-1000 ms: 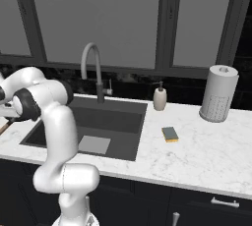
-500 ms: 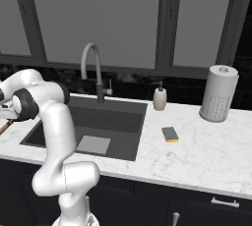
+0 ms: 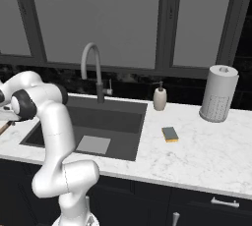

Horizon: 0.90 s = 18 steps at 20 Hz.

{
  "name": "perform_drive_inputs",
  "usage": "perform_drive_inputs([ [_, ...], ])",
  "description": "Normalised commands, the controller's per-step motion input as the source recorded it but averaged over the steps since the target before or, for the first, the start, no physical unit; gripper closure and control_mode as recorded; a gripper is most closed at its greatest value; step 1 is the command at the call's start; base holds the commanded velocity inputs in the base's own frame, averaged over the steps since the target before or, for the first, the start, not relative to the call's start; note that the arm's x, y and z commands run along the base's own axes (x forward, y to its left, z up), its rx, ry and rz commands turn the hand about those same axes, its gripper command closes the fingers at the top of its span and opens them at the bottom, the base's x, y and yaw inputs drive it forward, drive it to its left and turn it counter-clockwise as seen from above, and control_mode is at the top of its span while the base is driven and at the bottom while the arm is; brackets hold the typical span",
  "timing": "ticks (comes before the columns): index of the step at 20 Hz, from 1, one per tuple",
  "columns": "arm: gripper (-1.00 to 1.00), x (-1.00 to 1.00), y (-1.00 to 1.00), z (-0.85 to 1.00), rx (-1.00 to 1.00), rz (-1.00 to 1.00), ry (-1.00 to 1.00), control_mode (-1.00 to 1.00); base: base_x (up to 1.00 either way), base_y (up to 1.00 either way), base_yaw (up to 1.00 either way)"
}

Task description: Pick the pan and sponge and place them into the sink. Then turn on the water.

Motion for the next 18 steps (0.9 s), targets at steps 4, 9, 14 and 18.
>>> perform_drive_inputs([
  [4,-1.00,0.06,0.00,-0.22,0.00,0.00,0.00,-1.00,0.00,0.00,0.00],
  [9,-1.00,0.09,0.00,-0.20,0.00,0.00,0.00,-1.00,0.00,0.00,0.00],
  [14,-1.00,0.05,0.00,-0.18,0.00,0.00,0.00,-1.00,0.00,0.00,0.00],
  [18,1.00,0.03,0.00,-0.12,0.00,0.00,0.00,-1.00,0.00,0.00,0.00],
])
